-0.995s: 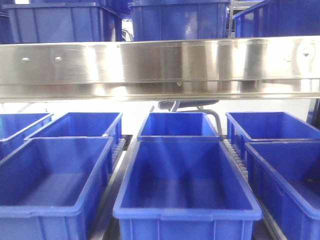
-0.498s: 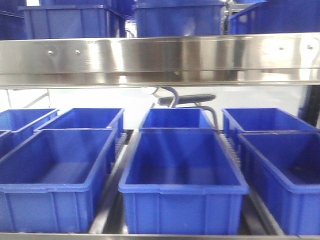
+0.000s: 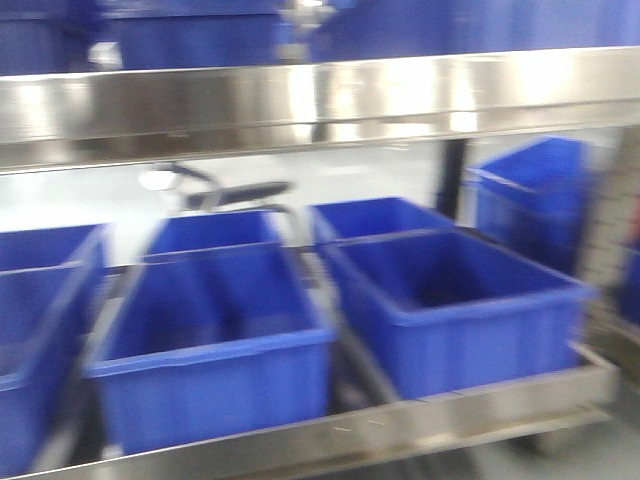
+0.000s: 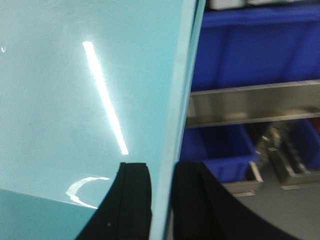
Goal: Move two blue bins to right shelf middle
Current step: 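Back the base away from the shelf still gripping the teal bin, then drive the base across the floor carrying the teal bin in both grippers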
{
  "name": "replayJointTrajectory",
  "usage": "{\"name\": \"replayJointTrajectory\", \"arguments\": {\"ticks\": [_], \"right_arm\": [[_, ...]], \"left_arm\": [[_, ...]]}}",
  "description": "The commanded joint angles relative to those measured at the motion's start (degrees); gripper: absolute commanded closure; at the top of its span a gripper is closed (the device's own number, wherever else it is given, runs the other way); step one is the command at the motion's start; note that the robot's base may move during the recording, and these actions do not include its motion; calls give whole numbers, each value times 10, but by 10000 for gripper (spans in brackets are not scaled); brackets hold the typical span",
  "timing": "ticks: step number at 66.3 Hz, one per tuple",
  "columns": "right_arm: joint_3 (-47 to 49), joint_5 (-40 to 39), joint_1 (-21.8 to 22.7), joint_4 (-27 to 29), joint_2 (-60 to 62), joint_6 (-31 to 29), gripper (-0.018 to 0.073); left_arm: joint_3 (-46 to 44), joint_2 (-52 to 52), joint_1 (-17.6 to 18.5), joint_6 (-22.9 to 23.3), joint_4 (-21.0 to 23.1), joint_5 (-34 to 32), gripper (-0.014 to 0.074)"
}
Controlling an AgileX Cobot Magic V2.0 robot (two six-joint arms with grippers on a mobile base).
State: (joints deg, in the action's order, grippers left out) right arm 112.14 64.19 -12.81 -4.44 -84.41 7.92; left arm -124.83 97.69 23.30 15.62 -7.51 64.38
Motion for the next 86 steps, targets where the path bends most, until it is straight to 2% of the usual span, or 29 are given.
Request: {"name": "replayJointTrajectory", "arguments": {"ticks": [1,86], "right_arm": [[9,-46,-4,48,9,-11,724],[9,-46,-4,48,9,-11,724]], "left_arm": [[-11,-5,6,-4,18,-84,708],[-11,-5,6,-4,18,-84,708]]}}
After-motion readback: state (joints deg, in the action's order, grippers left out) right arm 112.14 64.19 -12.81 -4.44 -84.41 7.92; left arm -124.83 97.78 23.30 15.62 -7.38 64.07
